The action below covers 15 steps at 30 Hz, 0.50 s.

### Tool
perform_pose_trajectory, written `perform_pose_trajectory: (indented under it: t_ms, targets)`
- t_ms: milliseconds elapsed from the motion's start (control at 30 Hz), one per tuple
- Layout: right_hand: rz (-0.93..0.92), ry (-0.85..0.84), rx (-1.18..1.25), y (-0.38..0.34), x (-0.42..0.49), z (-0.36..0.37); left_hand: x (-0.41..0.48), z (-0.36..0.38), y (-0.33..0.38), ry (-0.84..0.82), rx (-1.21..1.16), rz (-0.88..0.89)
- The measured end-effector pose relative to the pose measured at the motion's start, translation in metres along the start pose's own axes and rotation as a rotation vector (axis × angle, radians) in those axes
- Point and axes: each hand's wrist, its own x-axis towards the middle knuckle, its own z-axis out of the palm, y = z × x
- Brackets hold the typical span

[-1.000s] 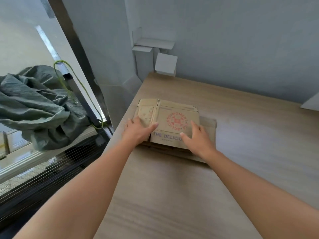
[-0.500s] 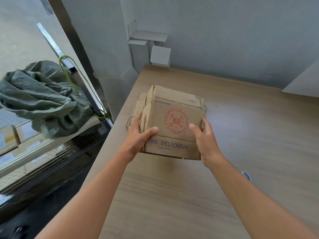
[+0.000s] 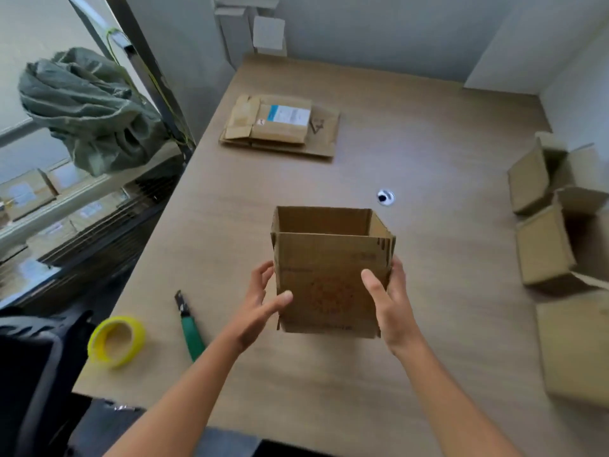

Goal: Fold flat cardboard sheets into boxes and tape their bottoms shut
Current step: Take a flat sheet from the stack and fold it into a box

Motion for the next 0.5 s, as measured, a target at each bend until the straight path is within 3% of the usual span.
perform_pose_trajectory:
  t_ms: [167, 267, 400, 500]
  targets:
    - [-0.110, -0.020, 0.041, 0.015, -0.083, -0.037, -0.066, 0.048, 0.002, 0.173, -0.255, -0.137]
    - [-0.154, -0.069, -0.001, 0.025, -0.116, -0.049, -0.091, 0.060, 0.007, 0.119, -0.291, -0.197]
    - [-0.185, -0.101, -0.080, 0.034, -0.144, -0.058, -0.114, 0.076, 0.019, 0.097, -0.233, -0.169]
    - [-0.254, -0.116, -0.181, 0.042, -0.153, -0.064, -0.124, 0.085, 0.024, 0.126, -0.225, -0.050]
